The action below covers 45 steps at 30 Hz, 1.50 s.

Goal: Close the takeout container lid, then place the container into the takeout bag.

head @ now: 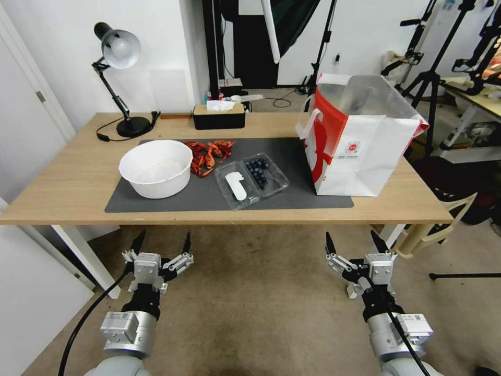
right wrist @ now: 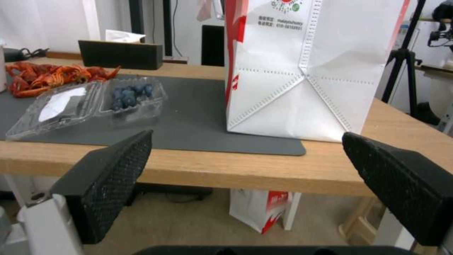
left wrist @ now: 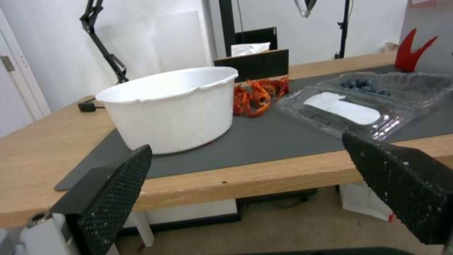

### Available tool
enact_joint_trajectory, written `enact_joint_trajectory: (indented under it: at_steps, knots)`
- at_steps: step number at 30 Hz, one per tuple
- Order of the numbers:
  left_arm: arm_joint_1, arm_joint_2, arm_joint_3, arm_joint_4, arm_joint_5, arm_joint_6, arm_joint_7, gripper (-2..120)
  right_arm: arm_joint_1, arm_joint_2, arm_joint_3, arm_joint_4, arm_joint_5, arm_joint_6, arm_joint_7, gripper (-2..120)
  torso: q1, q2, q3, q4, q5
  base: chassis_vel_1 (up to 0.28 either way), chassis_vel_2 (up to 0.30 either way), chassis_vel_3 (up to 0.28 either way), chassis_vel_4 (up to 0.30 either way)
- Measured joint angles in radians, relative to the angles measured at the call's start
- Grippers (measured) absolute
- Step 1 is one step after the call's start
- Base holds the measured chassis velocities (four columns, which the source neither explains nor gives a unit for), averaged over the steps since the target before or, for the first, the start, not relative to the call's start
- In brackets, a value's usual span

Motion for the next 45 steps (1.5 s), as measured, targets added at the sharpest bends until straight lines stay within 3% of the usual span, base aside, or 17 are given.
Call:
enact_joint_trajectory:
  at_steps: [4,8,9,10,13,28,36,40,45]
  knots:
    - [0.0,0.0,0.007,-0.002,-0.004,0.001,-0.007,100,-0.001,0.0,-0.001,0.001,0.0,-0.003,-0.001,100,0.0,0.0,0.0,0.0,0.0,0.0,0.0,0.0,0.0]
    - [0.004,-0.003,0.067,-0.023,-0.043,0.026,-0.072,100,-0.018,0.003,-0.017,0.018,-0.005,-0.041,-0.012,100,0.0,0.0,0.0,0.0002,-0.0001,0.0,0.0,0.0,0.0]
    - [0.01,-0.008,0.154,-0.054,-0.098,0.063,-0.164,100,-0.058,0.013,-0.055,0.058,-0.018,-0.13,-0.042,100,0.0,0.0,0.0,-0.0001,0.0,0.0,0.0,0.0,0.0]
    - [0.013,-0.011,0.201,-0.072,-0.129,0.084,-0.217,100,-0.08,0.018,-0.076,0.08,-0.026,-0.18,-0.058,100,0.0,0.0,0.0,-0.0001,0.0001,0.0,0.0,0.0,0.0]
    - [0.018,-0.011,0.244,-0.082,-0.161,0.096,-0.252,100,-0.097,0.022,-0.088,0.107,-0.016,-0.232,-0.081,100,0.0,0.0,0.0,-0.0003,-0.0001,0.0,0.0,0.0,0.0]
    - [0.018,-0.003,0.228,-0.059,-0.164,0.066,-0.226,100,-0.045,-0.019,-0.046,0.085,0.072,-0.188,-0.123,100,0.0,0.0,0.0,0.0,0.0001,0.0,0.0,0.0,0.0]
    - [0.0,0.031,0.226,-0.042,-0.175,0.066,-0.209,100,0.034,-0.091,-0.004,0.05,0.196,-0.144,-0.157,100,0.0,0.0,0.0,-0.0001,-0.0001,0.0,0.0,0.0,0.0]
    - [0.007,0.034,0.219,-0.033,-0.183,0.053,-0.201,100,0.189,-0.19,-0.016,-0.044,0.349,-0.153,-0.131,100,0.0,0.0,0.0,0.0003,0.0003,0.0,0.0,0.0,0.0]
    - [0.016,0.021,0.209,-0.033,-0.18,0.04,-0.198,100,0.284,-0.242,-0.058,-0.118,0.451,-0.173,-0.094,100,0.0,0.0,0.0,0.0,-0.0001,0.0,0.0,0.0,0.0]
